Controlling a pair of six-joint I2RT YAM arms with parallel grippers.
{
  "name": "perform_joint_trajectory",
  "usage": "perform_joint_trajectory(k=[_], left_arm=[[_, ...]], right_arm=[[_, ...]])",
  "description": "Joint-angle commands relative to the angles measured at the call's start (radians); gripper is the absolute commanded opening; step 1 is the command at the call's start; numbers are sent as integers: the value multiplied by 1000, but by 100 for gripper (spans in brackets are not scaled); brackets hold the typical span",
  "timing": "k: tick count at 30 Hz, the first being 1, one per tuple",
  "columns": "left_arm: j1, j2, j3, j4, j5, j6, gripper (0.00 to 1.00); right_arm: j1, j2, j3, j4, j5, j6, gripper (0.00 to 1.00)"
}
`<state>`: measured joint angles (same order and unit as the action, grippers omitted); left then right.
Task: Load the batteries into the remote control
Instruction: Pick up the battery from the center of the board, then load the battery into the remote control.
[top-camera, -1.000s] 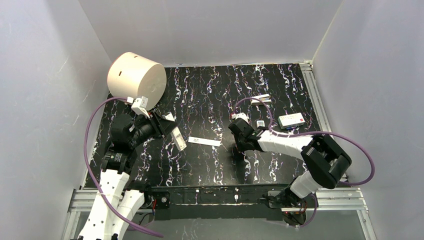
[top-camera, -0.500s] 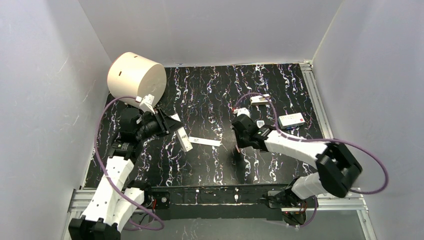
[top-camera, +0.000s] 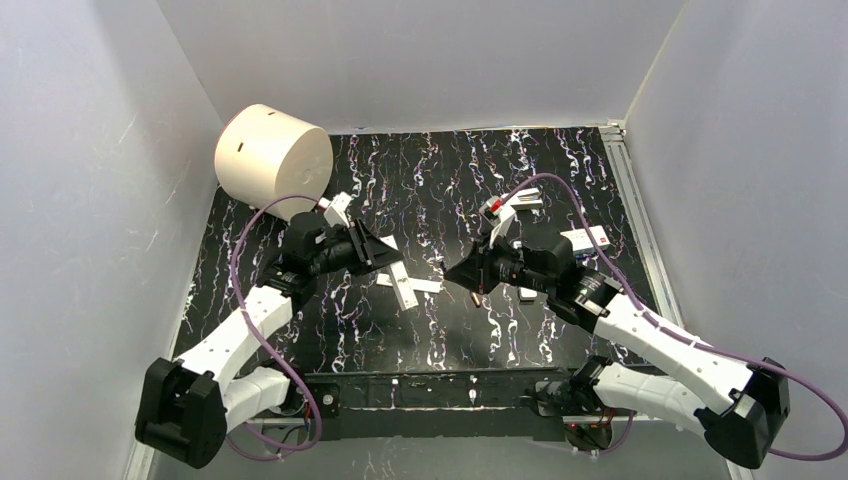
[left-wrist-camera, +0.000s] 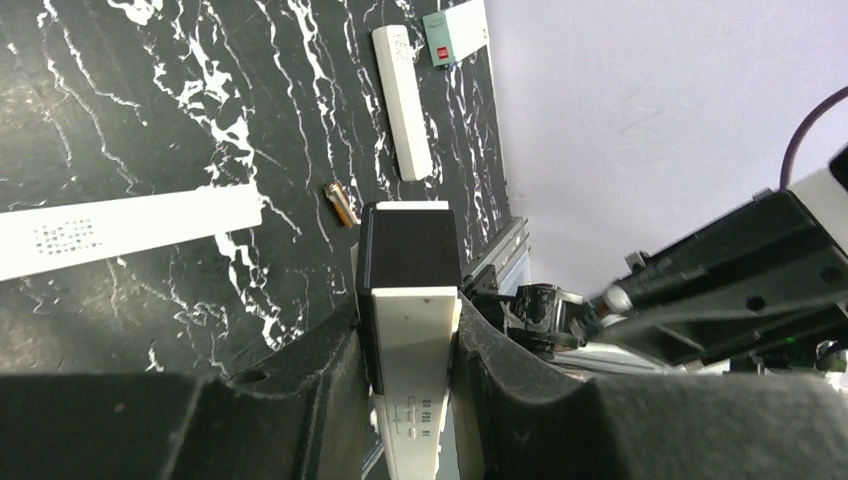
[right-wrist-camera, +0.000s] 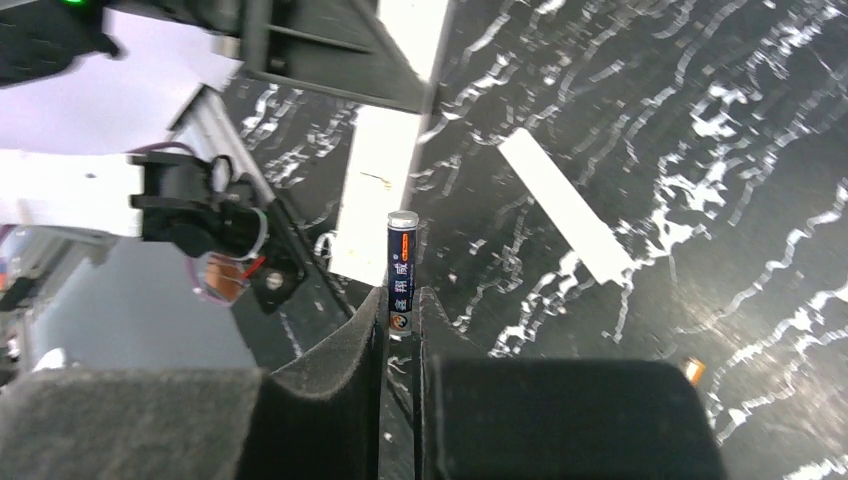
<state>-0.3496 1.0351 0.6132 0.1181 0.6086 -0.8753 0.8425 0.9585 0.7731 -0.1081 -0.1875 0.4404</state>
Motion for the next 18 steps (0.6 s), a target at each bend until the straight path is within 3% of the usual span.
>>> perform_joint_trajectory(k=[1,13,18], left_arm=[[-31,29,-27,160,-39,-81,0],[-68,89,-66,334,0,-145,0],[-82,81,-83,391,-12,-162,0]], right_arm=[[-2,-25,-15,130,-133,51,12],[-2,-27,-1,130,-176,93,14],[0,5,33,13,-85,92,14]])
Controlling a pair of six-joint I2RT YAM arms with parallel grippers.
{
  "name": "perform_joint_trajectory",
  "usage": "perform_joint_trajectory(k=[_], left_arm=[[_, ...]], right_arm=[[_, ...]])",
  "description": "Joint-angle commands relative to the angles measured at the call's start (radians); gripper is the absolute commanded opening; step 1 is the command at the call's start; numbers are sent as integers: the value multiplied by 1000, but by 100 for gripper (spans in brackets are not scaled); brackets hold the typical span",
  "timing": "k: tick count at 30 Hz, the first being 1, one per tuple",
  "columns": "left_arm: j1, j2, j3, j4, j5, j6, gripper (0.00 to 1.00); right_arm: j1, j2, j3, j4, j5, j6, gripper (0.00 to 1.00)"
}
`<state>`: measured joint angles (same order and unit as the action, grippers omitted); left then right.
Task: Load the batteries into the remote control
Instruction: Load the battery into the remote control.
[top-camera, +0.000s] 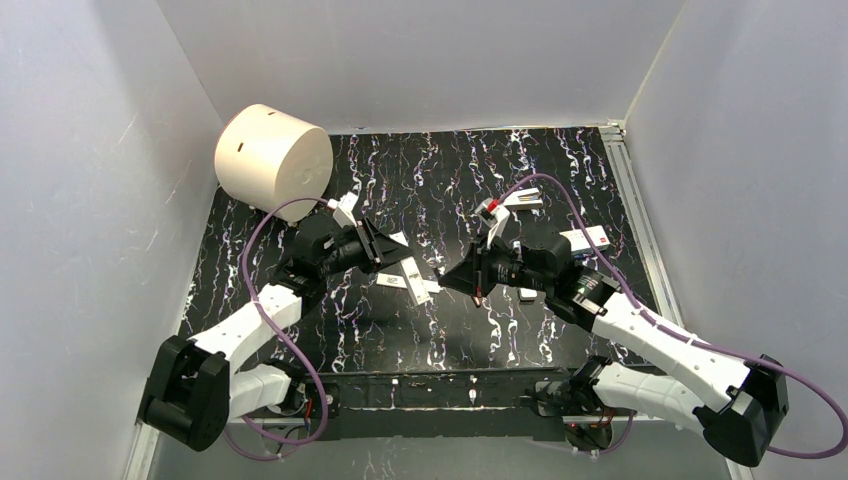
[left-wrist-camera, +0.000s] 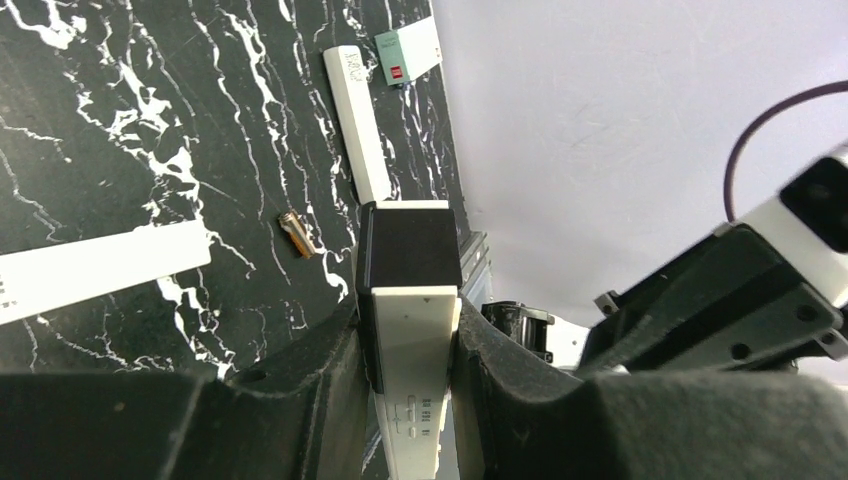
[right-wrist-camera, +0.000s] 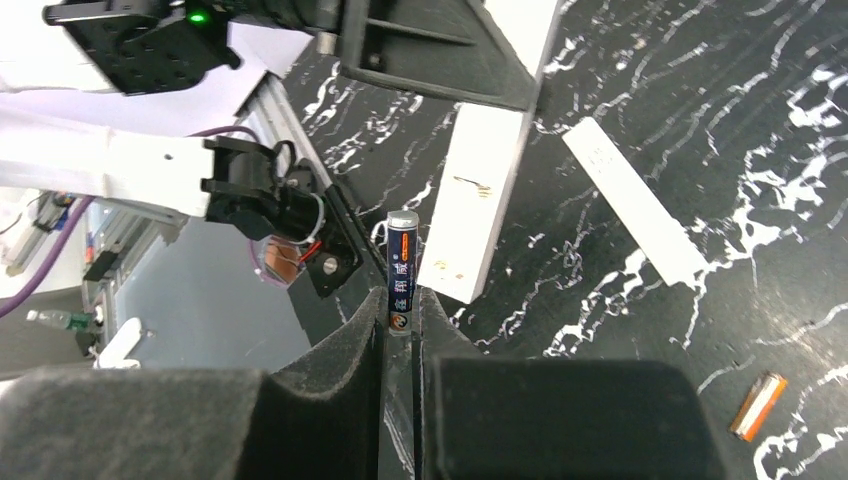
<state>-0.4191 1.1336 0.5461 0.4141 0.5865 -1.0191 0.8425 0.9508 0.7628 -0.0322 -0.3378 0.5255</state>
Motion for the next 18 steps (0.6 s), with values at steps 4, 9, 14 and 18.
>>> perform_joint_trajectory(k=[4,9,14,18], left_arm=[[-28,-40,-51,144,-42,-37,0],[-38,-49,-92,165,-112,-84,0],[-38,-30,-106,184,-115,-109,0],[-38,-19,-102,186,-105,-111,0]], right_arm=[[4,49,99,-156,156,28,15],[48,114,172,-261,229,26,14],[108,188,241,-347,295,16,15],[154,242,280,-386,325,3,16]])
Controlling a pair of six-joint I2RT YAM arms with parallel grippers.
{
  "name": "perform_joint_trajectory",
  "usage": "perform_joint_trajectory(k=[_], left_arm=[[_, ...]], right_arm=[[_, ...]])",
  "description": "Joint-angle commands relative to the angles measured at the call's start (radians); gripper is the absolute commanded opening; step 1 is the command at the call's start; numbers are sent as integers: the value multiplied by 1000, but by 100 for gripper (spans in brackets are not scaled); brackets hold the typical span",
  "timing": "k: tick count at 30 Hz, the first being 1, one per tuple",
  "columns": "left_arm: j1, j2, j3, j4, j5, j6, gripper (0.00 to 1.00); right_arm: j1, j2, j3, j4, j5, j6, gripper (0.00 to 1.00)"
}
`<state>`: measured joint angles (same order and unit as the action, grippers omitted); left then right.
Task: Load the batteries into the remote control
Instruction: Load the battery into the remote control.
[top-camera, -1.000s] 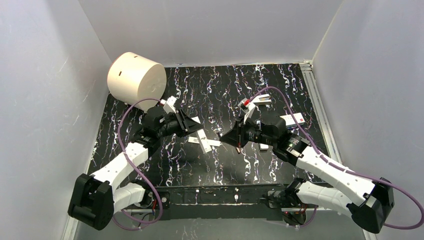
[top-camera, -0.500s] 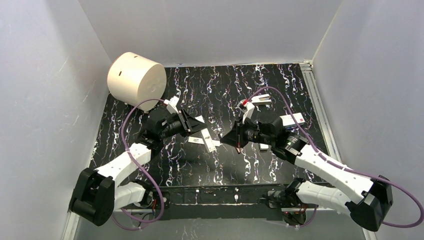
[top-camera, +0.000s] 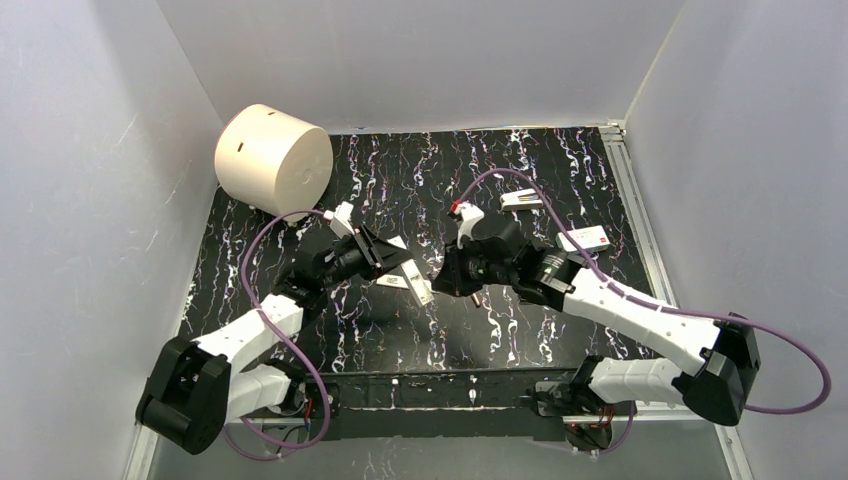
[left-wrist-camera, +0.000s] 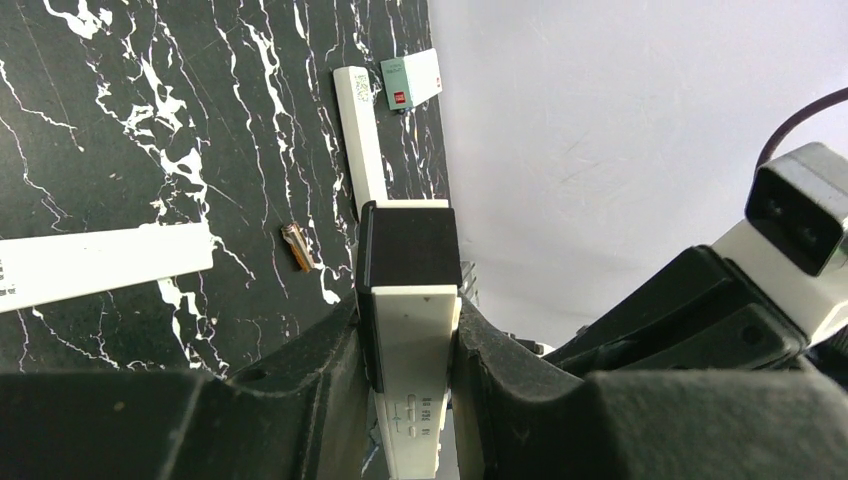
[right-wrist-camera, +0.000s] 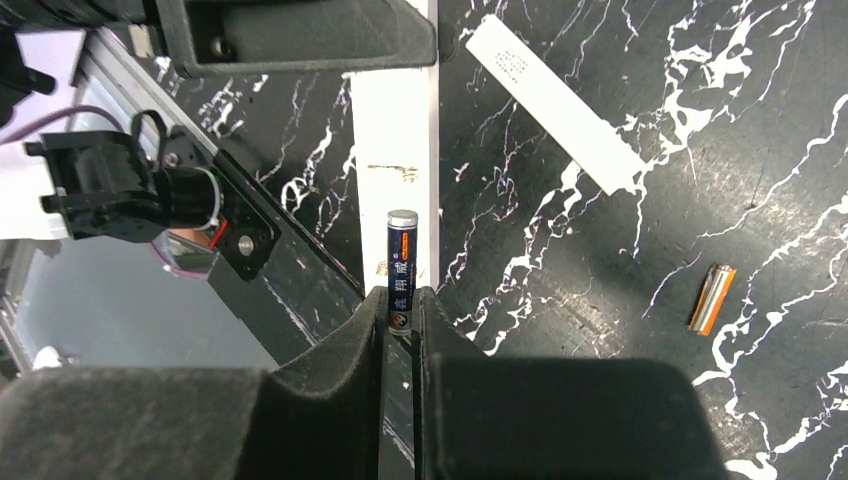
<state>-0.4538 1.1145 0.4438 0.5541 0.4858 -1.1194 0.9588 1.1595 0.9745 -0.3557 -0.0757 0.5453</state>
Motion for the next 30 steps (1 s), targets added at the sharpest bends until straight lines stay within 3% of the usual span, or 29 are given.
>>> perform_joint_trajectory(k=[1,24,30], left_arm=[[-3,2,1,46,-2,-10,0],[-9,16,21,86,141,42,0],[-12,-13,13,87,124,52,0]], right_arm=[[47,45,73,-71,70,-20,16],[110,166,153,-118,120,-42,22],[115,192,179,-160,134,-33,22]])
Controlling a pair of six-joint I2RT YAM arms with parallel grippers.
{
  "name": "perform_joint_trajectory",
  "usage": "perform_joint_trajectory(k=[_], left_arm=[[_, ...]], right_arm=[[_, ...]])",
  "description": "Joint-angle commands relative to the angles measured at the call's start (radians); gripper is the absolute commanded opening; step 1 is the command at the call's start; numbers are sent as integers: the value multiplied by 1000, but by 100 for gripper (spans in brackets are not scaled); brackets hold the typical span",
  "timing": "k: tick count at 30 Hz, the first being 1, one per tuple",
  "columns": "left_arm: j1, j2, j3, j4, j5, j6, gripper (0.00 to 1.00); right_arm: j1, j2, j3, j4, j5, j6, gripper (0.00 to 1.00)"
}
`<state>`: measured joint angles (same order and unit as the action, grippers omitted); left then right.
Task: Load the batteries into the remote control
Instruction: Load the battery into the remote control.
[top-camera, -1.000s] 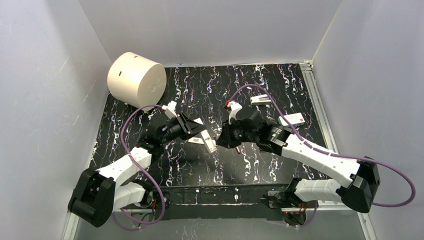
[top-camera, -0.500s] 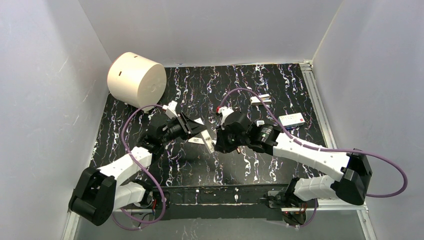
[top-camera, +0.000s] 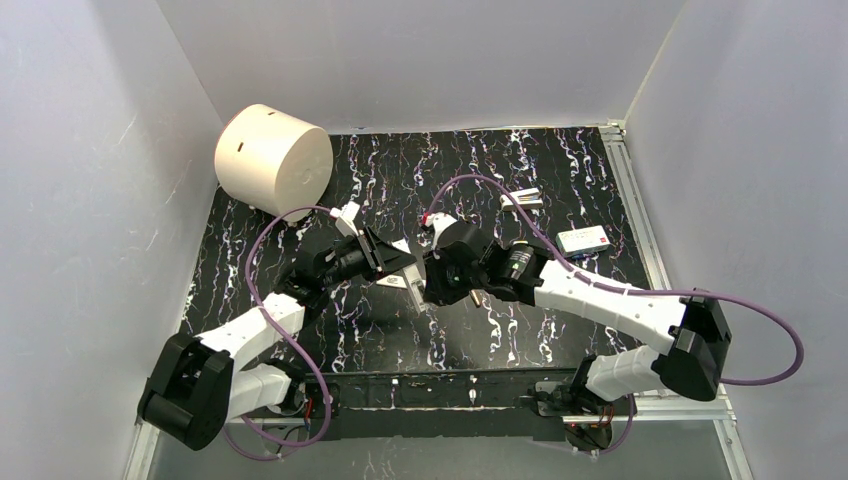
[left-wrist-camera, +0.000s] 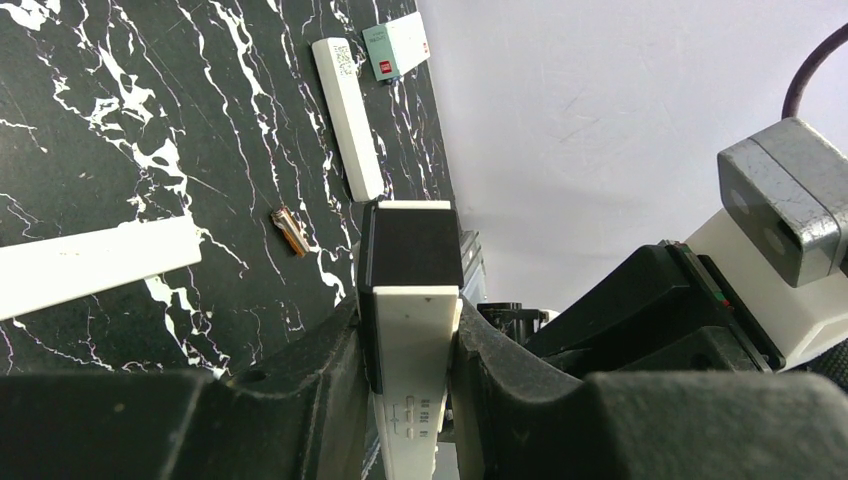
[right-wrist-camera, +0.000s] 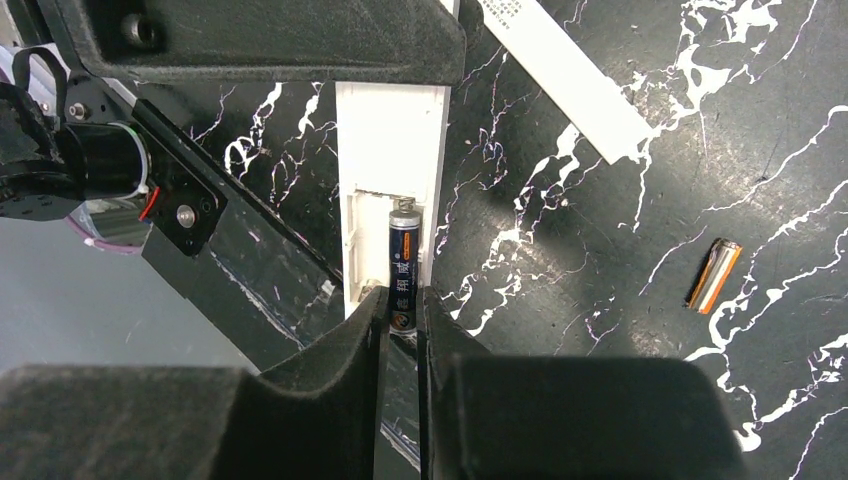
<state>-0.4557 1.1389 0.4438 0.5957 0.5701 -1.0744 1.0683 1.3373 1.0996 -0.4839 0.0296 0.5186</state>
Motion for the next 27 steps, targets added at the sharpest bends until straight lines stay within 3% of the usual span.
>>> perform_joint_trajectory(k=[1,16,23,27], left_arm=[[-9,-37,13,46,38,6,0],[-11,-41,16,47,31,2,0],[-11,-34,15,47,36,-13,0],[-11,-21,11,47,27,-113,0]], right_arm=[[6,18,59,-39,31,-3,23],[10,81,134,-109,19,40,33],[10,80,132,-95,58,71,29],[11,101,156,-124,86,96,27]])
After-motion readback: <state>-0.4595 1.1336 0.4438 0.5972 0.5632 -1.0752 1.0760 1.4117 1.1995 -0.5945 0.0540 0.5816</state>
